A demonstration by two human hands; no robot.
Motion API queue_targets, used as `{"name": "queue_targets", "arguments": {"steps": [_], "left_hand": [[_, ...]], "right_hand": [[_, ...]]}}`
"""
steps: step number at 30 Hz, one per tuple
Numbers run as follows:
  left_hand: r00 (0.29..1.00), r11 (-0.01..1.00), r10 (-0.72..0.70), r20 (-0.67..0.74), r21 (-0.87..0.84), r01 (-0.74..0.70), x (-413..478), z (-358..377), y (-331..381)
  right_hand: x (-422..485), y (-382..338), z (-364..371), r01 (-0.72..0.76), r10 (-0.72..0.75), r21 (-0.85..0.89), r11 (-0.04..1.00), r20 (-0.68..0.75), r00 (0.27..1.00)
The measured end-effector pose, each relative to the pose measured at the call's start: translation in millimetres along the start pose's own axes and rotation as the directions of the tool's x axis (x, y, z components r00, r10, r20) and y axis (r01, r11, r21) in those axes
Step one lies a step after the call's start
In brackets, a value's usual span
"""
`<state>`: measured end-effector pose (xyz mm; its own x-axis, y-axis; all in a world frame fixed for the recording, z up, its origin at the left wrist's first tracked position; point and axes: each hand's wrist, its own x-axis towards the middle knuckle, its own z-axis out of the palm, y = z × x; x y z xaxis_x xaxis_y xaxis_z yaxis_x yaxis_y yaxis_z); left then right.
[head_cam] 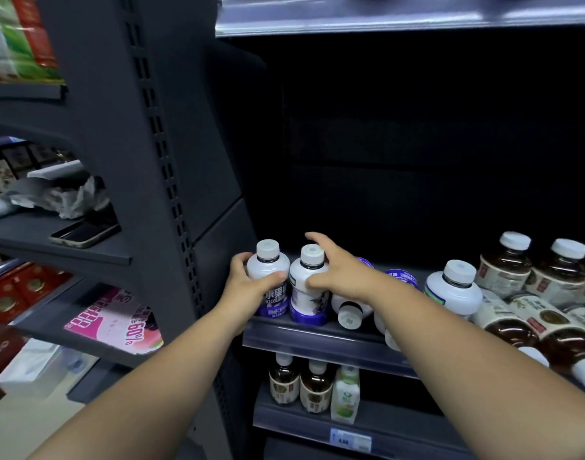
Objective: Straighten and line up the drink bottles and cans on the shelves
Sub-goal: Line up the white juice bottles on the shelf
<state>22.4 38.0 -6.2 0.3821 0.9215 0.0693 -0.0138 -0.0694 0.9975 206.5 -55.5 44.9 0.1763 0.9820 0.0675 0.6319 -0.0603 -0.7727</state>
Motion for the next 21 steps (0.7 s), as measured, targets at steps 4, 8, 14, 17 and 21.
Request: {"name": "queue_targets", "arguments": {"steps": [4,8,14,17,21], "left_hand": [[1.0,0.999,-0.022,0.015,-0.048,0.022,2,-2,-2],[0.999,0.998,-0.013,0.044,-0.053,0.016,1,-5,-2],[0.997,0.998,-0.041,0.068,-0.051,0.044,0,-12,-2],[0.996,0.996,-0.053,0.074,-0.063,0.058,-1,-10,-4],[0.996,0.997,-0.062,0.063,-0.047,0.065,-1,-11,-1]], "right_hand": [[1,-1,-3,0.005,-0.005,0.004,1.0,-0.029,1.0],[0,0,-2,-0.009,0.009,0.055,0.998,-0.007,1.0],[-1,-1,-1,-0.024,0.023,0.07,0.997,0.012,1.0],[-2,-2,0,-0.023,0.025,0.041,0.999,-0.048,0.999],[-5,0,3,-0.016,0.017,0.052,0.998,-0.012,1.0]]}}
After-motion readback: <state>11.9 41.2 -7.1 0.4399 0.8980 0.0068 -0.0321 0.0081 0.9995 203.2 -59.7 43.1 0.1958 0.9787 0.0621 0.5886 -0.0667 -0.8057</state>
